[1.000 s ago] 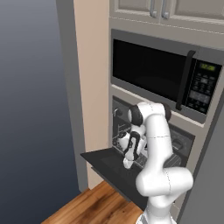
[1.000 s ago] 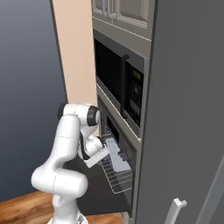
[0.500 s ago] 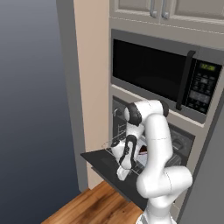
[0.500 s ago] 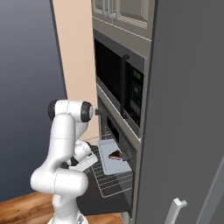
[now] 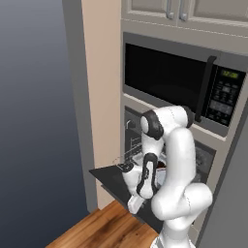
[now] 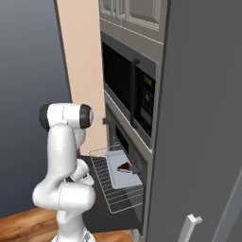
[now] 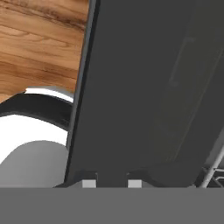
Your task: Take the baked cake out of the oven and place it on the plate for cooling. Then close the oven door.
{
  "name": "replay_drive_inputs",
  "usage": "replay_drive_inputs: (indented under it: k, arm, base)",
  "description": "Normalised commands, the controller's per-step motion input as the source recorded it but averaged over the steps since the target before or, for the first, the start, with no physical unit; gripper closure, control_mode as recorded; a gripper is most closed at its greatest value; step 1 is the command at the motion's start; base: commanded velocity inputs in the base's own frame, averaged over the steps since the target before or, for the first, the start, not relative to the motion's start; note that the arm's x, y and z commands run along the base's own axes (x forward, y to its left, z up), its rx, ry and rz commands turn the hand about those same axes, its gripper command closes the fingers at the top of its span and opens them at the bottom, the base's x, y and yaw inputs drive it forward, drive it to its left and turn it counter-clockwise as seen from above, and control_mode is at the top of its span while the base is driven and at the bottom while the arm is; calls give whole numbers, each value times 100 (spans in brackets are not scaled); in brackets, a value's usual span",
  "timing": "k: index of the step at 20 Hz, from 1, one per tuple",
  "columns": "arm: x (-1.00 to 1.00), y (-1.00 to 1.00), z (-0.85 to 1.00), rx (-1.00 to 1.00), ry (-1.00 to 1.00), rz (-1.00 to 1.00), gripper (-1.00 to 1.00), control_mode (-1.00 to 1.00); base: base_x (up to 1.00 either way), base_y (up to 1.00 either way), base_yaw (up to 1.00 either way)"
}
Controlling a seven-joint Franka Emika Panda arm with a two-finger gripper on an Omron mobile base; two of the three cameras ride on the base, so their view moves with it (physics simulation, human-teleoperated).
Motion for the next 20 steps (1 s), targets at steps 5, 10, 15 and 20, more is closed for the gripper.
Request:
replay_drive_inputs:
  k: [5, 10, 15, 20]
  arm:
    - [-40, -8, 100, 17, -26, -27, -100, -100]
    - [8, 1, 100, 5, -36, -45, -100, -100]
    - [33, 2, 74, 0, -15, -59, -100, -100]
    - [16, -1, 20, 0, -2, -59, -100, -100]
  base:
    - [0, 0, 0]
    - [0, 0, 0]
    - [0, 0, 0]
    - [0, 0, 0]
